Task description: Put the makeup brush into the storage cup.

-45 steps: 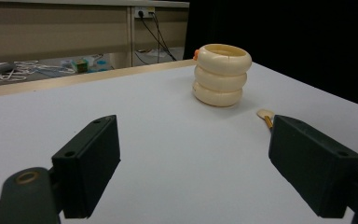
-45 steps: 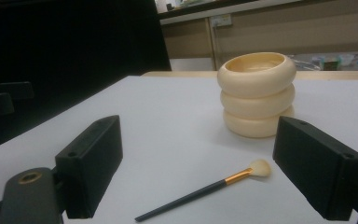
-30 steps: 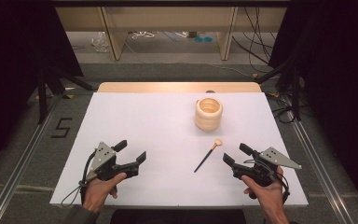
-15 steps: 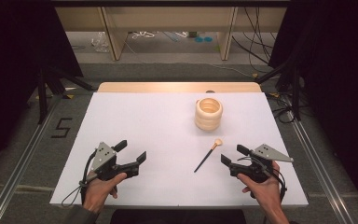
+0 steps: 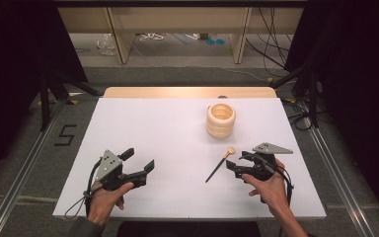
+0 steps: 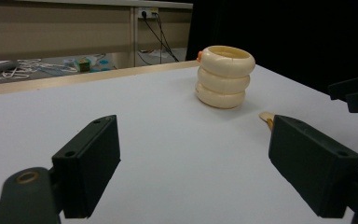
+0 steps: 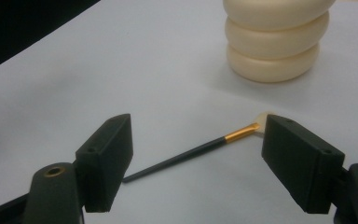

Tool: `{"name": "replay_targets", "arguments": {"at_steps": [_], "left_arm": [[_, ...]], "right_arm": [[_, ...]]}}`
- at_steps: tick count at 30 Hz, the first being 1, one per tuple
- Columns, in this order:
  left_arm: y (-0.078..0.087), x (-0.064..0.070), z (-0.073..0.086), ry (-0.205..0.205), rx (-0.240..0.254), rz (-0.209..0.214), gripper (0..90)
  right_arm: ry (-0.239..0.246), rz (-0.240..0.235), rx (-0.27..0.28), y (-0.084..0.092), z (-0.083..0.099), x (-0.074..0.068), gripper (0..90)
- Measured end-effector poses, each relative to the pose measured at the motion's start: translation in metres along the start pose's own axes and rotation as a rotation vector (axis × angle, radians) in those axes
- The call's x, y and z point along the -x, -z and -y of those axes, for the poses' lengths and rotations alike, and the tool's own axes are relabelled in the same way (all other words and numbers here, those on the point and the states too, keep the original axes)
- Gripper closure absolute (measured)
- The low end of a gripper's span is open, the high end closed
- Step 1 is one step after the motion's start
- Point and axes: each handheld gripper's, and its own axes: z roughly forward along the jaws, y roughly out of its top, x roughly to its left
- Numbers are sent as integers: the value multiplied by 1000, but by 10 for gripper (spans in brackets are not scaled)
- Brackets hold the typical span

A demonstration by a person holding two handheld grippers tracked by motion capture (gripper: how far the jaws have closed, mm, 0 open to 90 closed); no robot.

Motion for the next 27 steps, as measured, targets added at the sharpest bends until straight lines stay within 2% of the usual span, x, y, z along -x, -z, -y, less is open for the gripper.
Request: {"name": "replay_targets", "arguments": {"at_steps": [1,3,7,9,11,13,21,27], "left_arm": [[0,0,0,0,0,-1,161],[0,0,0,-2,-2,0,161],[0,0,0,-5,0,1,162],[0,0,0,-3,-2,0,162],[0,0,0,-3,-1,0,162],[0,0,0,-4,-3,-1,161],[0,0,0,1,-1,1,161],[0,0,0,0,-2,2,162]], "right_arm": [[-14,-2,-12,-2,0,0,263],[-13,23,-45,-7,-2,2,263],[3,16,-53,-11,-4,4,263],[-9,22,-74,-13,-7,4,263],[-7,22,-61,-15,-7,5,263],[-18,28,-88,-16,-9,5,265],[-27,24,-119,-25,-11,6,269],[-9,15,-121,-30,-12,7,269]]}}
